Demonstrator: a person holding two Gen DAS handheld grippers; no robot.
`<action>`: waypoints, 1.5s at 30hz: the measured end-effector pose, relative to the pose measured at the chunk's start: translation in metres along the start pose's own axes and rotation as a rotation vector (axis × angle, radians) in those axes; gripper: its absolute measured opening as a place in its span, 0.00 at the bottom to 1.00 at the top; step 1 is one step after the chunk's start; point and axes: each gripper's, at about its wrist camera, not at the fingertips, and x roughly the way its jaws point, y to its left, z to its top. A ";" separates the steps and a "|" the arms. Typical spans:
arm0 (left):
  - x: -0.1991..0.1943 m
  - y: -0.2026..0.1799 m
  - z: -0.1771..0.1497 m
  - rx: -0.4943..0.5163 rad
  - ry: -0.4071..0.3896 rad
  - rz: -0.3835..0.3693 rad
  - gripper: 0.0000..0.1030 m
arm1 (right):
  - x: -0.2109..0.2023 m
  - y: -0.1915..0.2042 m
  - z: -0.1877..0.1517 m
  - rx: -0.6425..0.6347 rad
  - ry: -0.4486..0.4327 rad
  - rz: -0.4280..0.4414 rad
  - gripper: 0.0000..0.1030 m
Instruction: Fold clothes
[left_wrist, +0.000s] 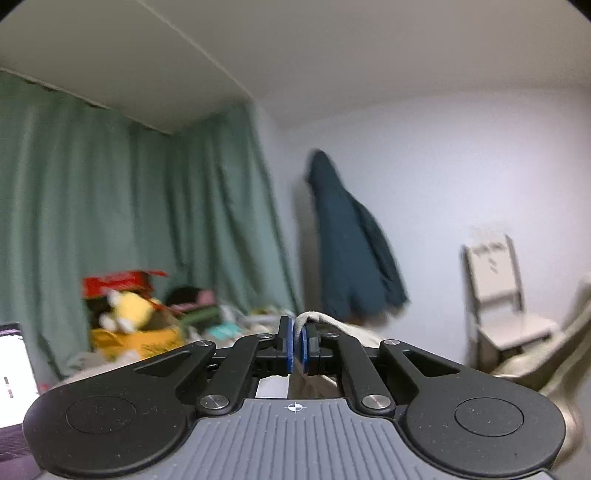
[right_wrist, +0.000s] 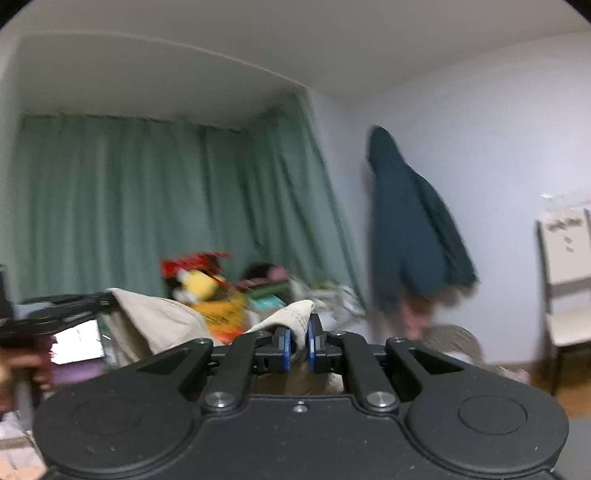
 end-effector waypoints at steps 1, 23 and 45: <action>0.004 0.007 0.005 -0.014 -0.011 0.023 0.05 | 0.002 0.002 0.000 0.012 -0.003 0.021 0.09; 0.285 -0.186 -0.275 0.025 0.774 -0.251 0.12 | 0.164 -0.255 -0.250 0.545 0.764 -0.469 0.35; 0.128 -0.234 -0.292 0.286 0.676 -0.634 0.87 | 0.131 -0.297 -0.255 0.495 0.785 -0.444 0.52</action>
